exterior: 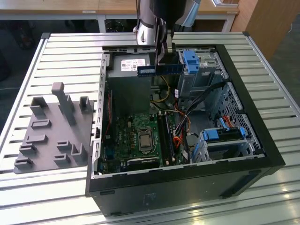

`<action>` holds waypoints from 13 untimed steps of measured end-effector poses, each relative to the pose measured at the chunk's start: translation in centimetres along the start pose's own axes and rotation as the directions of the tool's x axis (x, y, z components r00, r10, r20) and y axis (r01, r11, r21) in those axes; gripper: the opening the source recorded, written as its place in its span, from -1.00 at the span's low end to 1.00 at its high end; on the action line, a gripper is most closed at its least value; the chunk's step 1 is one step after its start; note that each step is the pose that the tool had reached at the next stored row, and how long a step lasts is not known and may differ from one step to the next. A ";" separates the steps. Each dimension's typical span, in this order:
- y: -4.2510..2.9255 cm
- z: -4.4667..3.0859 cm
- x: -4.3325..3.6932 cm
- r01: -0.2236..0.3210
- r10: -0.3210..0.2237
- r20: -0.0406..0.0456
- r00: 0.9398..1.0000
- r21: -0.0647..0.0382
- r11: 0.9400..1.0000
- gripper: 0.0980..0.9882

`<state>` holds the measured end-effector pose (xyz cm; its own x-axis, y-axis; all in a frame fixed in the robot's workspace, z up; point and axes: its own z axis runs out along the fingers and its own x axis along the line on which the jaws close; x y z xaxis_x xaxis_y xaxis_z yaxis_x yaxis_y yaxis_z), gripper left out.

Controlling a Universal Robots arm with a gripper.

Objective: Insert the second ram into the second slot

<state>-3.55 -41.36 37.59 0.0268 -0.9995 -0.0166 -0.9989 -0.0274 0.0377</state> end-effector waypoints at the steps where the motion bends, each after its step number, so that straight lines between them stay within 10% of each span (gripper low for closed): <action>1: 0.00 0.00 0.02 0.000 0.000 0.000 1.000 0.000 1.000 -0.91; 13: 0.01 -0.01 0.35 0.000 0.000 0.000 1.000 0.000 1.000 -0.91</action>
<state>-3.55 -41.71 37.59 0.0268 -0.9995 -0.0166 -0.9989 -0.0274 0.0377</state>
